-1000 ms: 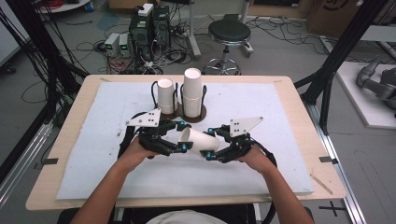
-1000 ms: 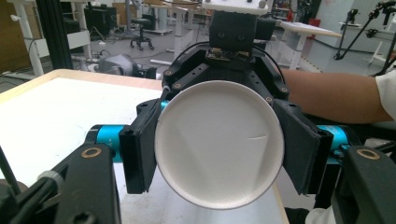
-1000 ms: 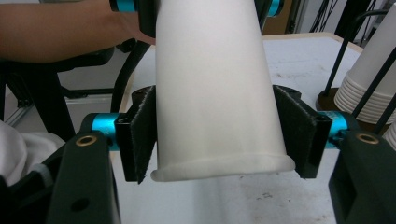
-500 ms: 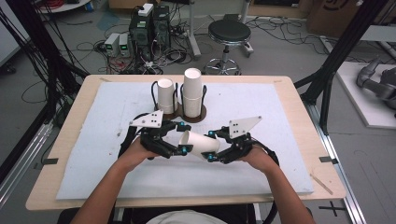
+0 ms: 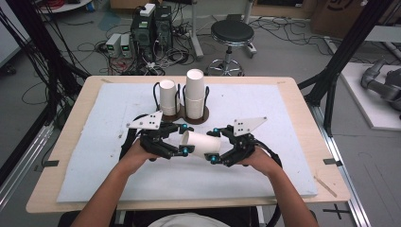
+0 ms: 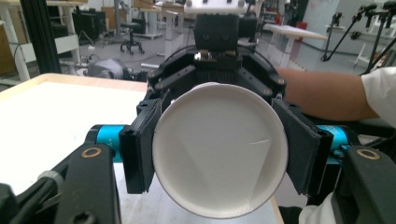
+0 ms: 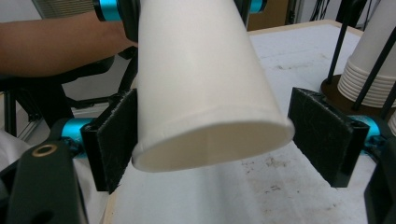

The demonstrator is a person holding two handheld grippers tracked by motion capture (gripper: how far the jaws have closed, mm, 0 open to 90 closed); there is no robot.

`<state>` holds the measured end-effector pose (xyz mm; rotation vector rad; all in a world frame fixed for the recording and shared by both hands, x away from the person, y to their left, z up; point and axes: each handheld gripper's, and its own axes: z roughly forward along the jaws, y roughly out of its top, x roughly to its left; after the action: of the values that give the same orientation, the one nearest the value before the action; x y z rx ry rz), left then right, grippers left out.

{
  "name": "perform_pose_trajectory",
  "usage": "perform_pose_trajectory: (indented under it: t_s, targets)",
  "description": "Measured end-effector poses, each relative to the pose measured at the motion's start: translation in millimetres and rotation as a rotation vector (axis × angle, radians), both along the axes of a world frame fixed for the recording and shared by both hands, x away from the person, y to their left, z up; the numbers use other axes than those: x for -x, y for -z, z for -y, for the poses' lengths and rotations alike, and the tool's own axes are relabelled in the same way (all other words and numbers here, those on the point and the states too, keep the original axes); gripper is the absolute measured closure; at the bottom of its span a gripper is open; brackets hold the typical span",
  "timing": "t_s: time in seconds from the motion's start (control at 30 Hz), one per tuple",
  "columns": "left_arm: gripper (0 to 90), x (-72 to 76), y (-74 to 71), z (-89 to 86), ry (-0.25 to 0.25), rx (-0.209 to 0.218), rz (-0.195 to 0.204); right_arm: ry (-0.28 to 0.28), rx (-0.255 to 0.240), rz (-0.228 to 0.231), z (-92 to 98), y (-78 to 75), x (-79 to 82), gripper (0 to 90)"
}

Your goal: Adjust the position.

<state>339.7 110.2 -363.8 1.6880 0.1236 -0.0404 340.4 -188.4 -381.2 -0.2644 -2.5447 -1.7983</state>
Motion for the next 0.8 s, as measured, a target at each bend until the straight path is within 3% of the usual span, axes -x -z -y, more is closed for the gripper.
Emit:
perform_pose_trajectory:
  t_s: [0.07,0.13,0.33,0.53,0.63,0.8]
  targets:
    - [36.4,0.1,0.7,0.5,0.004,-0.008,0.002,-0.024,0.002,0.005,-1.2,0.6,0.9,27.4]
    - [36.4,-0.2,1.1,0.2,0.004,-0.008,-0.001,-0.036,0.016,0.038,-2.0,0.6,1.0,29.5]
    - [36.2,-0.5,1.4,0.1,-0.003,-0.014,-0.007,-0.049,0.019,0.063,1.9,-1.9,0.9,37.1]
    - [29.0,-1.0,2.1,0.0,-0.027,-0.033,-0.017,-0.053,0.040,0.052,1.5,-0.4,0.5,37.8]
    - [34.9,-0.4,3.5,3.0,-0.002,-0.048,-0.014,-0.059,0.046,0.061,0.6,-0.8,0.8,37.8]
    - [36.0,-1.4,2.9,1.3,-0.014,-0.023,-0.016,-0.019,-0.005,0.026,2.4,-2.3,0.7,25.0]
